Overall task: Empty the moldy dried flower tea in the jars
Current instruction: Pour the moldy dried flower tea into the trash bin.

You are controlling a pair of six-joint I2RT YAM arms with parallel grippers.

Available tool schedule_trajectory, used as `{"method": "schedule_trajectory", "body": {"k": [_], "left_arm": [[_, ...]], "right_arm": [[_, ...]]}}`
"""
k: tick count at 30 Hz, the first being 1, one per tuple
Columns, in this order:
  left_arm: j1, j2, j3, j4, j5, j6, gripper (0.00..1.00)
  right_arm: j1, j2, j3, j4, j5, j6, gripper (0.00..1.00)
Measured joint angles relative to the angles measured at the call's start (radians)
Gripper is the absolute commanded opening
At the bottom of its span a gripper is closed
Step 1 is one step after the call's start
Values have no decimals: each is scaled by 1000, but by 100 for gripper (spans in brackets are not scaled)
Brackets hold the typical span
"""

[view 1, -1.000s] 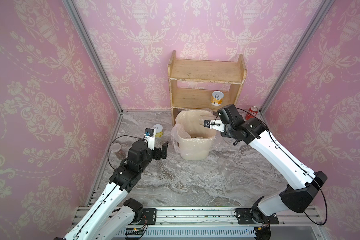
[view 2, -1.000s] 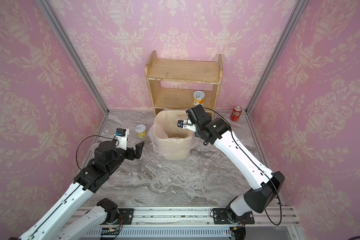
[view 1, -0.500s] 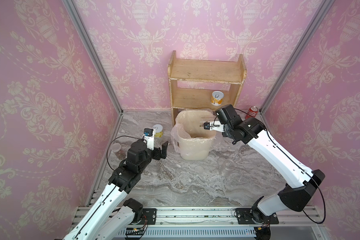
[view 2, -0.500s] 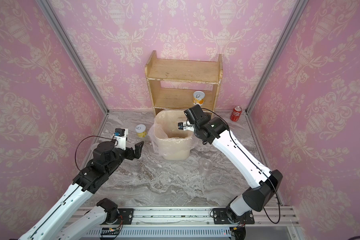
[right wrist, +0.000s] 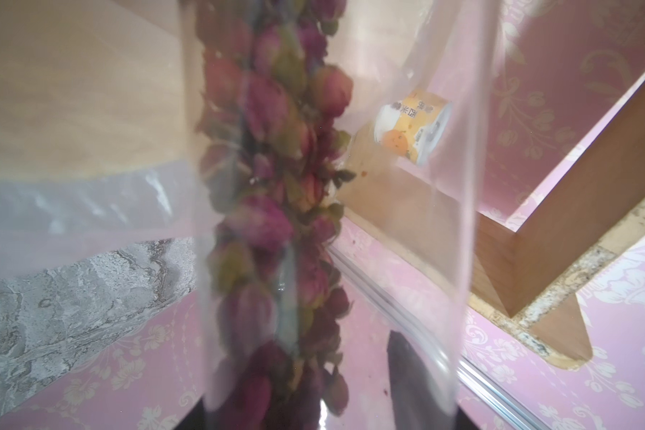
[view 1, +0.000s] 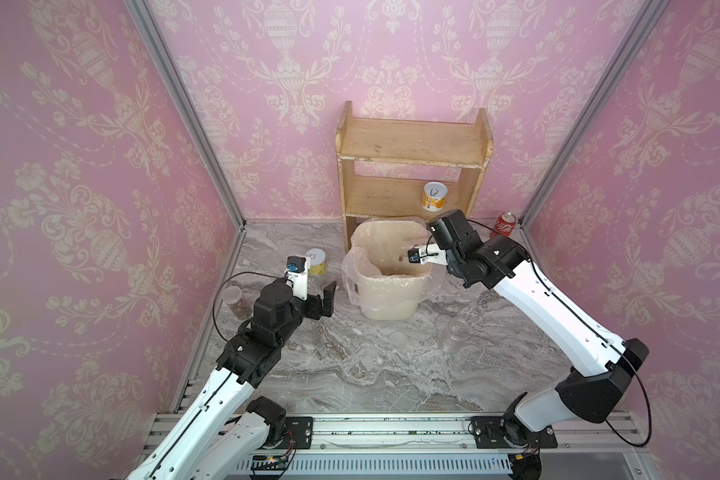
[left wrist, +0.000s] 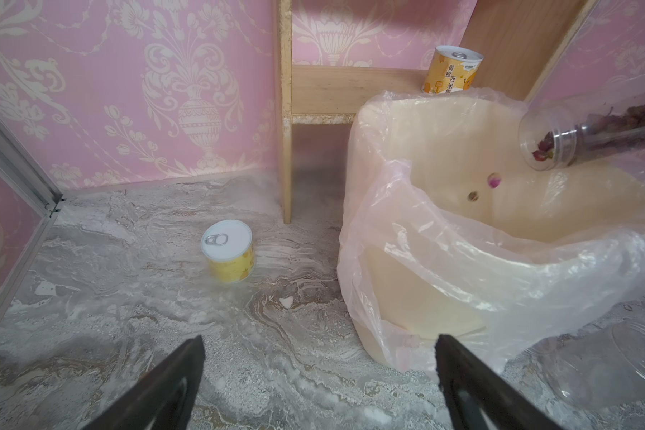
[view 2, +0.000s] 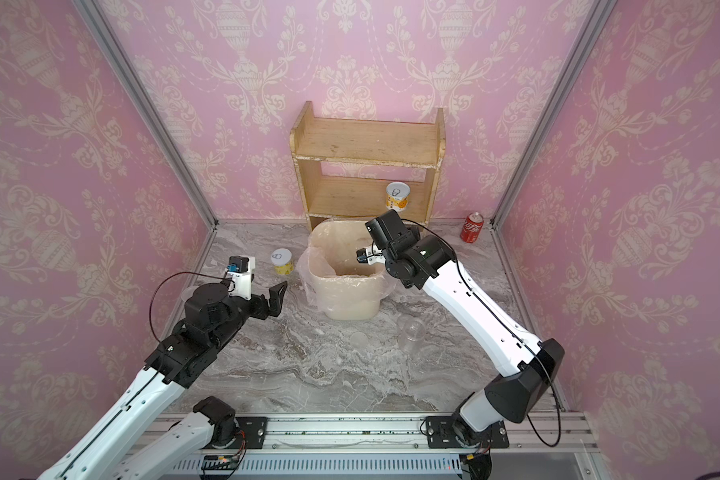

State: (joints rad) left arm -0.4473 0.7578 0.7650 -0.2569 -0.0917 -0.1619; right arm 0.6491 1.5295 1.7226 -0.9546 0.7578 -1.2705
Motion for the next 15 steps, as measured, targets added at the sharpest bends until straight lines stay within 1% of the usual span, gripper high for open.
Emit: {"method": "schedule_trajectory", "body": {"k": [9,15], "left_arm": [[0,-6,-2,5,1,-12,99],[0,-6,-3,6,4,-12,99]], "right_arm": [[13,23,18,7,27,-65,23],[18,31,34,6,32,-85,23]]}}
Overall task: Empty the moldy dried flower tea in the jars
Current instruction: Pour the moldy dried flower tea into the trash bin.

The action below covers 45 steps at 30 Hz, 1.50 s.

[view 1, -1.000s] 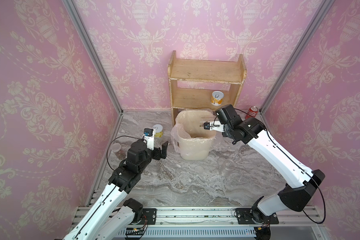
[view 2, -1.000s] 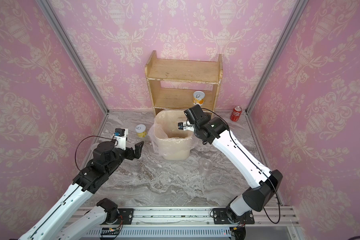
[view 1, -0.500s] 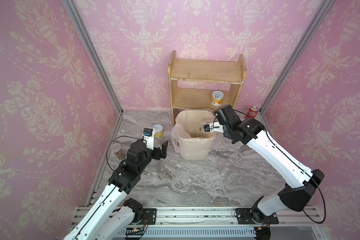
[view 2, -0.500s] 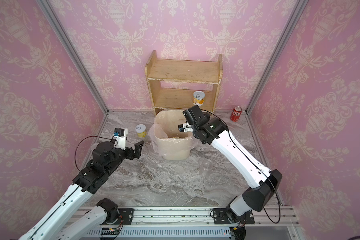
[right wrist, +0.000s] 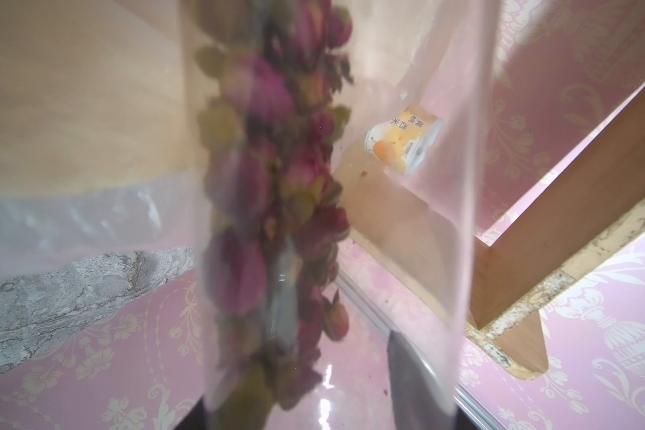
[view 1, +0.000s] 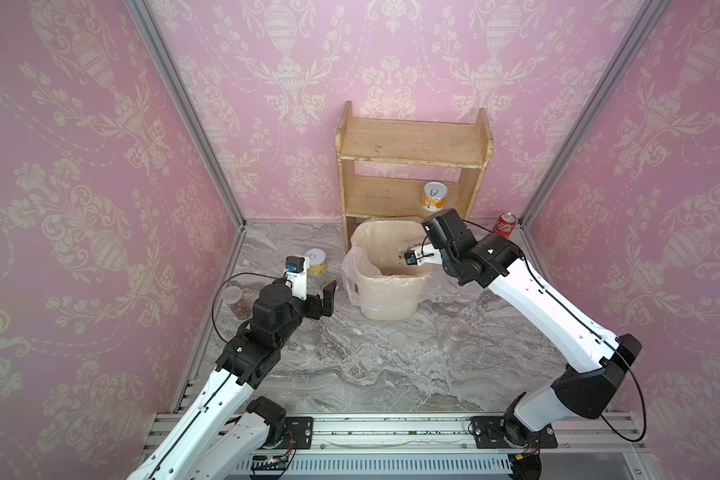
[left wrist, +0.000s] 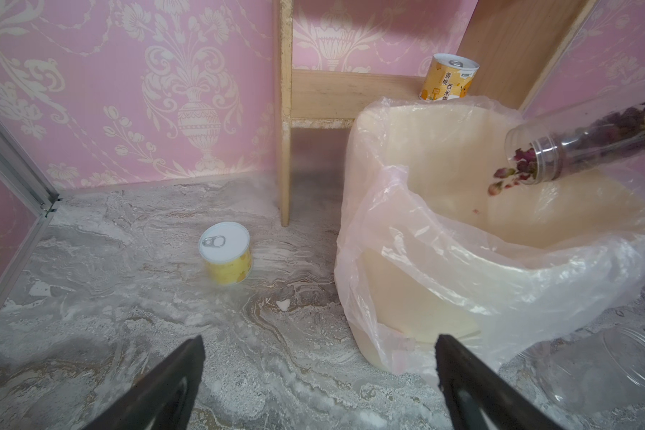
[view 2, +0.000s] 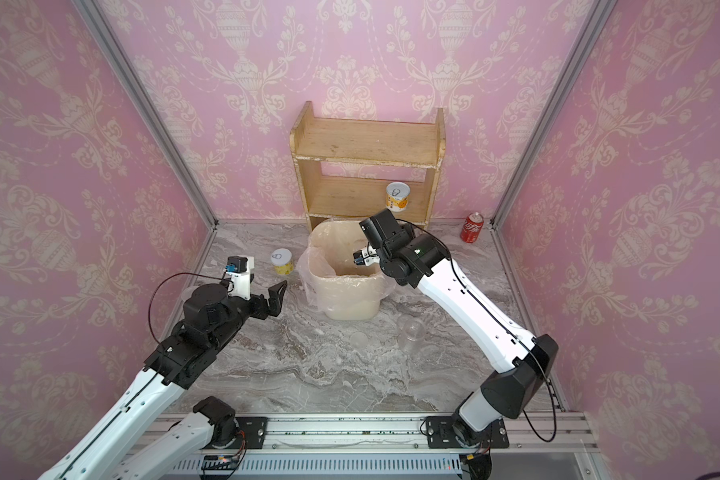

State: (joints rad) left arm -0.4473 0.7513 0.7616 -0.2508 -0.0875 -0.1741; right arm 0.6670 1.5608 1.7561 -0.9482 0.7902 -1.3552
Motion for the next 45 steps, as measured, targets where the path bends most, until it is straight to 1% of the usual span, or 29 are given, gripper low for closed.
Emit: {"method": "schedule_trajectory", "body": {"k": [16,31,36,45], "left_arm": [[0,-5,-2,1,3,0,99],[0,-6,-5,3,4,-1,99],[0,-10,-13,3,3,-1,99],[0,-12,-13,4,4,-1,99]], "right_arm": [[13,8,47,-7,10,-42,21],[16,66,76,-42,11,-116,8],[16,71,95,-57,11,-143,5],[16,72,115,-62,12,-183,2]]}}
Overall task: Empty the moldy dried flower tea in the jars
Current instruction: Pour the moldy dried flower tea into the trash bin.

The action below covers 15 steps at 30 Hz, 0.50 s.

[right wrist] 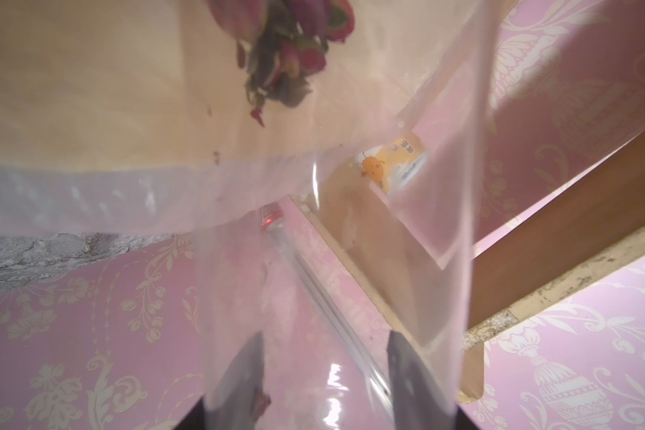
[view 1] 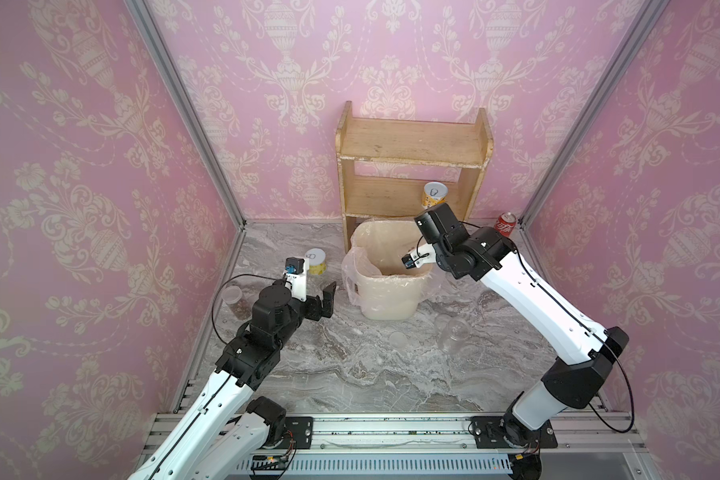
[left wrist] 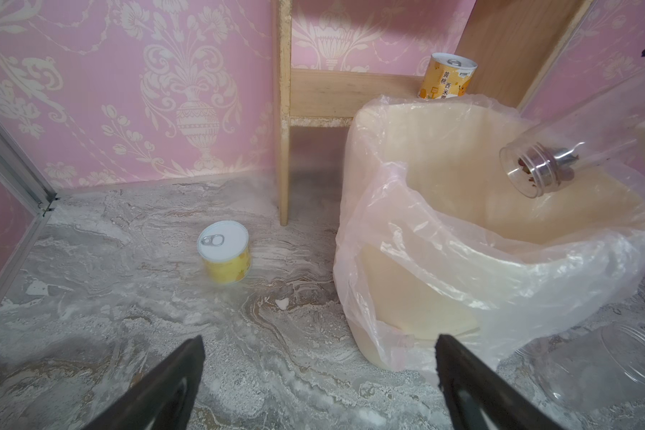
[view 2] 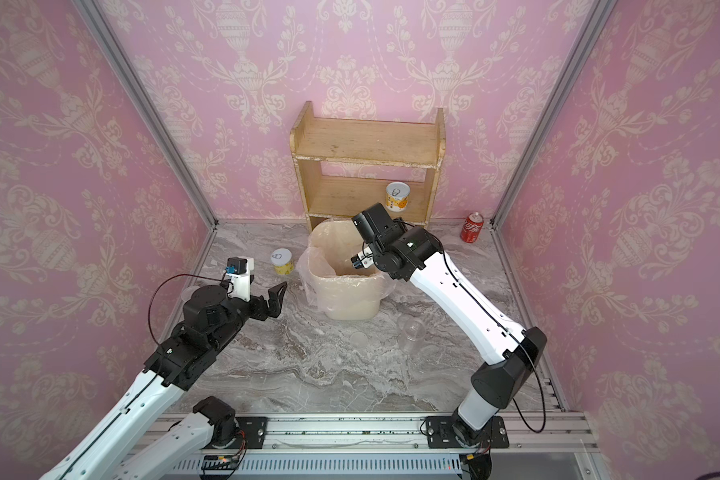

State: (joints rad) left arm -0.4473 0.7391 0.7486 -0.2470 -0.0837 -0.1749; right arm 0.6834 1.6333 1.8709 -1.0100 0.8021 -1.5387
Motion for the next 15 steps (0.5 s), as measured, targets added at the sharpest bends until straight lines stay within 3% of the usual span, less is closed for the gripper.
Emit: {"method": "schedule_trajectory", "body": {"k": [15], "left_arm": [[0,0,0,0,0,-3,99]], "right_arm": [[0,14,10,0,7,-37,1]]}}
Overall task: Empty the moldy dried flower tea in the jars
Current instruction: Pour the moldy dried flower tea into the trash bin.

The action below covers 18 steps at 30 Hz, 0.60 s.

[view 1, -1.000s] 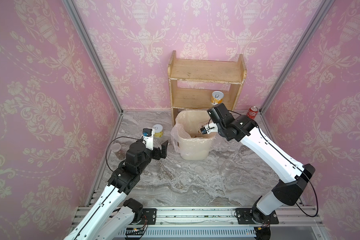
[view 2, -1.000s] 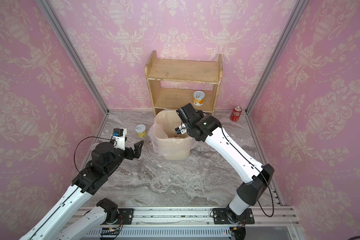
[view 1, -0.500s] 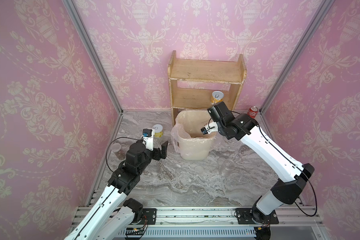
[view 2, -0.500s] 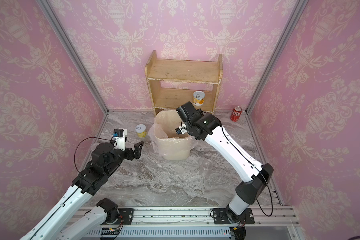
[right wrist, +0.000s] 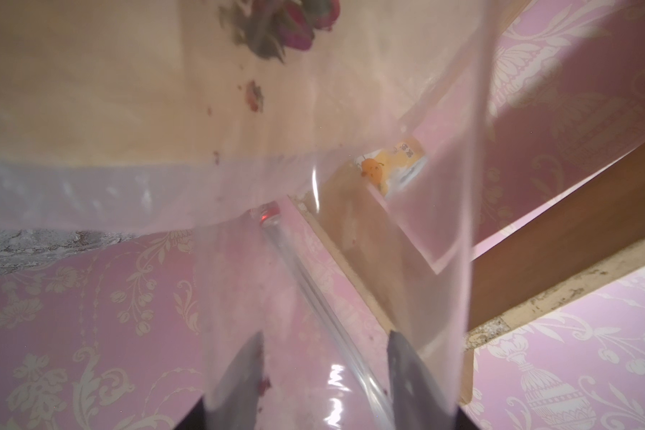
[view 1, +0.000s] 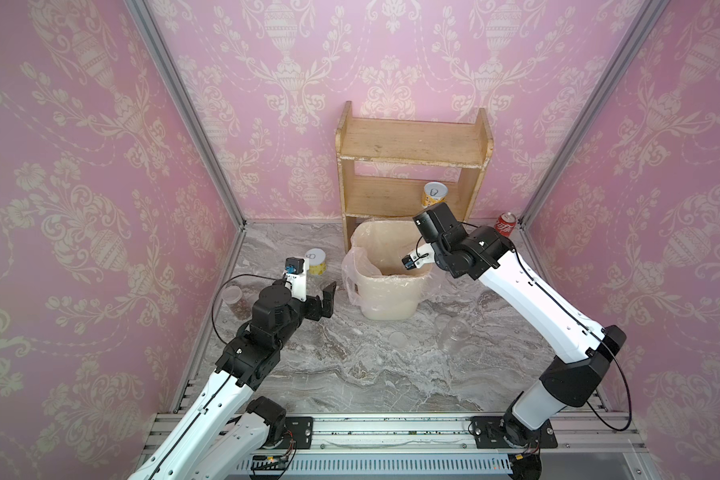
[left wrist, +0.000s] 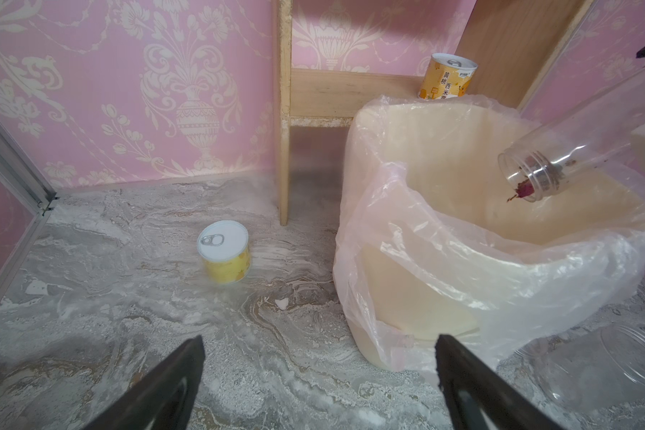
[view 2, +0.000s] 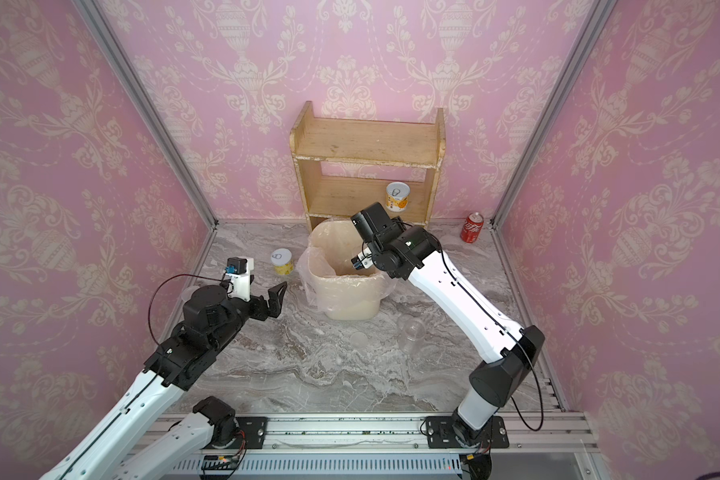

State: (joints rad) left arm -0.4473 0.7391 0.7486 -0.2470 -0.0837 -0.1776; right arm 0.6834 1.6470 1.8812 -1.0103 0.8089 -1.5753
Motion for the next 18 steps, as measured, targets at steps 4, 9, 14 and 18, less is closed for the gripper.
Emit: {"method": "schedule_trajectory", "body": {"k": [4,9,14,18], "left_arm": [[0,0,0,0,0,0,99],[0,0,0,0,0,0,99],[0,0,0,0,0,0,99],[0,0,0,0,0,0,99]], "right_arm": [[0,1,1,0,0,0,2],[0,1,3,0,0,0,2],[0,1,3,1,0,0,2],[0,0,3,3,-14,10,3]]}}
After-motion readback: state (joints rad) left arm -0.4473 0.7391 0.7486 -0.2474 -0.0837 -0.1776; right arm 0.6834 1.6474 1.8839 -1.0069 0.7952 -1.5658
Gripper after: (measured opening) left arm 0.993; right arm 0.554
